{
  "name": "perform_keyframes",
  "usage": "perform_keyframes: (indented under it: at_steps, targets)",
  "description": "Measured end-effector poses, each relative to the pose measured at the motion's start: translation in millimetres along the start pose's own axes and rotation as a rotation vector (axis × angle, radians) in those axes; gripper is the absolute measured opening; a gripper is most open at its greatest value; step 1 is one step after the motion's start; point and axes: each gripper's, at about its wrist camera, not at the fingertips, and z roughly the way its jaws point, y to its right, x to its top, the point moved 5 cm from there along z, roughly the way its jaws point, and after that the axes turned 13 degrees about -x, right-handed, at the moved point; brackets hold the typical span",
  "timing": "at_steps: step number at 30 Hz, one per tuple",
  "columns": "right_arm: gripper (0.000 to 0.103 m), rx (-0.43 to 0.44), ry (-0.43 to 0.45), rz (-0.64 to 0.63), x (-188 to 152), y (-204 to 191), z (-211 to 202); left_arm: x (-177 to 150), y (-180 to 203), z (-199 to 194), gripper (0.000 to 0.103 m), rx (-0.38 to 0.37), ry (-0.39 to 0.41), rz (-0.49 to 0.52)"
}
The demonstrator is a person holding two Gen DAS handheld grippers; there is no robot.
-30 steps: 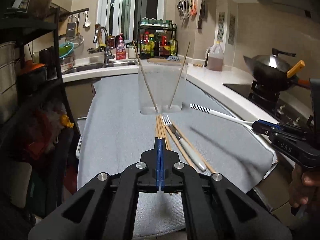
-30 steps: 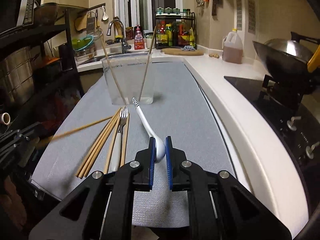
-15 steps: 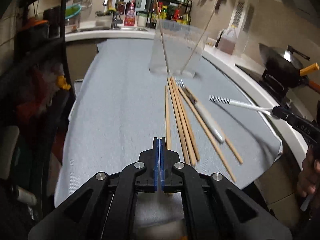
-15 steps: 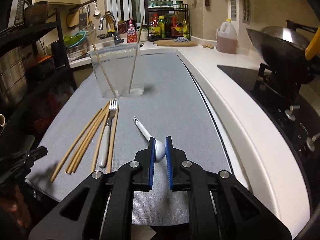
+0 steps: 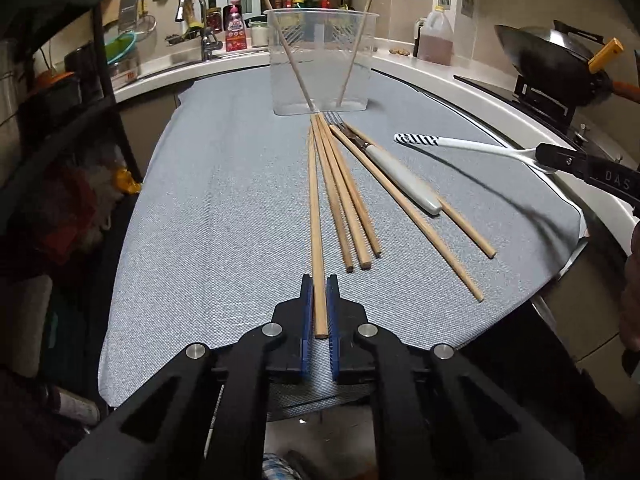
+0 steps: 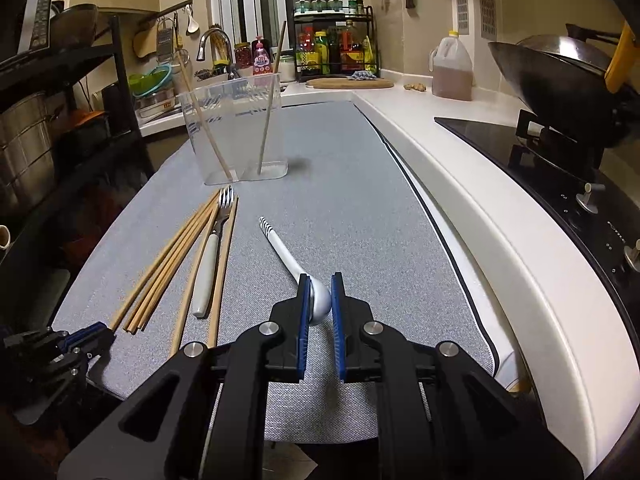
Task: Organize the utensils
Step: 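Lift the spoon and chopstick and carry both over the clear container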
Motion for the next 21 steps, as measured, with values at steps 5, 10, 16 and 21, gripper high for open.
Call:
perform_keyframes:
  at_steps: [5, 10, 16, 21]
  targets:
    - [0.011, 0.004, 0.030, 0.000, 9, 1, -9, 18, -1, -25, 0.007, 0.015, 0.092, 0.005]
    - [0.011, 0.002, 0.092, -0.008, 33, 5, -27, 44, 0, -50, 0.006, 0.019, 0.179, 0.028]
    - [0.011, 0.009, 0.168, -0.024, 70, 3, -47, 86, -4, -78, 0.006, 0.031, 0.293, 0.053]
    - [0.011, 0.021, 0.192, -0.060, 95, -4, -53, 125, -12, -92, 0.006, 0.039, 0.357, 0.071]
